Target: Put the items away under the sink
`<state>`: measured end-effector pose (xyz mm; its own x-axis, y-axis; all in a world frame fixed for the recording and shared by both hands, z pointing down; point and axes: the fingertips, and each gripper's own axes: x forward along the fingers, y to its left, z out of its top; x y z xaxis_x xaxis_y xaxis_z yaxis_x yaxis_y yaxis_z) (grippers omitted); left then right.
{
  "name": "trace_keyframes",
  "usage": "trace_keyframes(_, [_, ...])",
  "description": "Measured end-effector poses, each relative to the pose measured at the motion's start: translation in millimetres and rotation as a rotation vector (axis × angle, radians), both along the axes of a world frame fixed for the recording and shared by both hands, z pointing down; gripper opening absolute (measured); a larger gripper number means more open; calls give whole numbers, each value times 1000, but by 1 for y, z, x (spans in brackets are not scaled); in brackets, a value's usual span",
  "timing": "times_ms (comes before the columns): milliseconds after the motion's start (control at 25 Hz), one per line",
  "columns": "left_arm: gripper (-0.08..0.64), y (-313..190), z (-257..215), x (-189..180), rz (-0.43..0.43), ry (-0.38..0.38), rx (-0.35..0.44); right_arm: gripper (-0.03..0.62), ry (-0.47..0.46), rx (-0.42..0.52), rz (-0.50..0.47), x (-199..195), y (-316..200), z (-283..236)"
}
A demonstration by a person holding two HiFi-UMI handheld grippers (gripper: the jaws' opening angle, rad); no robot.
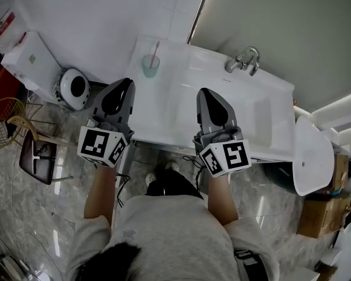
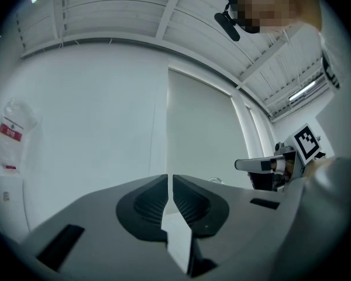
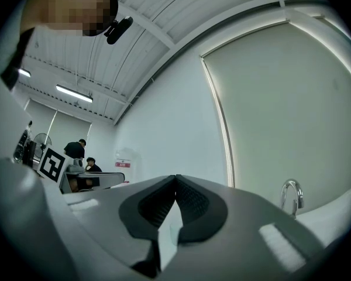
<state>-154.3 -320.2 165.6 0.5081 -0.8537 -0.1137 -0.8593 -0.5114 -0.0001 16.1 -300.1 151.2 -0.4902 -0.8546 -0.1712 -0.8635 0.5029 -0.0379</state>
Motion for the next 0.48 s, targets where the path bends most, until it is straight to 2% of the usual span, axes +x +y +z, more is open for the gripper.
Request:
trace_keyframes(280, [85, -44, 33, 6, 6, 39, -64, 11, 0, -28, -25, -5, -34, 11])
trace_keyframes(480, [155, -77, 67, 16, 0, 37, -112, 11, 5, -39, -57, -7, -65, 15])
